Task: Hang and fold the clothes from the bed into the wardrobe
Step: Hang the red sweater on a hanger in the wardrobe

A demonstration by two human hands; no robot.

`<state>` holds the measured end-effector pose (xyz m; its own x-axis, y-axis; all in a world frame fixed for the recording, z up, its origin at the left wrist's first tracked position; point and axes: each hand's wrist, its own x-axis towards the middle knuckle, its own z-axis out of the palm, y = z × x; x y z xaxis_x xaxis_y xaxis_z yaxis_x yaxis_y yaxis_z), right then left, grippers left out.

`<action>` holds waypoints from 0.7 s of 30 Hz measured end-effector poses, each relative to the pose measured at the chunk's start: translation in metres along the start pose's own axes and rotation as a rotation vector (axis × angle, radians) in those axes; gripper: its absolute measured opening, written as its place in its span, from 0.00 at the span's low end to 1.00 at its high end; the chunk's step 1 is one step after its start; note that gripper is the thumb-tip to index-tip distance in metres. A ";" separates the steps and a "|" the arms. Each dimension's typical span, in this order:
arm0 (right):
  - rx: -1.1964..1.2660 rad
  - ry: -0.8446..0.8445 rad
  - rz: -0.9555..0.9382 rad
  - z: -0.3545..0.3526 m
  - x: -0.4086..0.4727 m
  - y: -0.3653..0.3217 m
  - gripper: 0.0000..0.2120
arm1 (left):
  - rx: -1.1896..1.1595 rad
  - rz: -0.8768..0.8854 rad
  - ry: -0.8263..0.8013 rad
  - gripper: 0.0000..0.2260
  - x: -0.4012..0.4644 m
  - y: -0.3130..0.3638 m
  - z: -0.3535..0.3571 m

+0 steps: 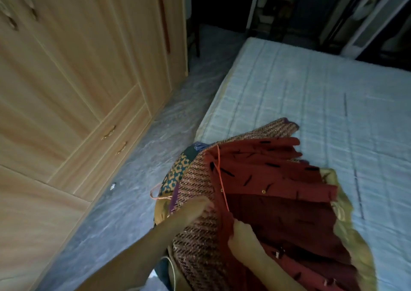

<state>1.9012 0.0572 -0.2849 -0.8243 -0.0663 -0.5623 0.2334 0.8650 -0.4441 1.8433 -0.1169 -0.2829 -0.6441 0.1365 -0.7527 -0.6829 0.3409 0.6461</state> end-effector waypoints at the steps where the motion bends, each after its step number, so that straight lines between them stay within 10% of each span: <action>1: 0.030 0.005 -0.018 -0.010 -0.005 0.009 0.15 | 0.100 0.058 0.066 0.06 0.010 0.005 -0.006; 8: 0.094 0.001 -0.097 -0.087 -0.050 0.055 0.20 | 0.660 0.562 0.184 0.28 0.060 0.071 -0.001; 15: -0.032 0.019 -0.164 -0.164 -0.097 0.095 0.19 | 1.040 0.888 0.025 0.03 0.058 0.152 0.034; 21: -0.103 0.417 -0.070 -0.240 -0.093 0.110 0.14 | 1.149 0.992 0.004 0.04 0.024 0.223 0.028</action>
<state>1.8799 0.2779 -0.1145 -0.9791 0.0620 -0.1938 0.1344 0.9123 -0.3869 1.6855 -0.0113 -0.1609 -0.6697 0.7379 -0.0841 0.6443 0.6336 0.4283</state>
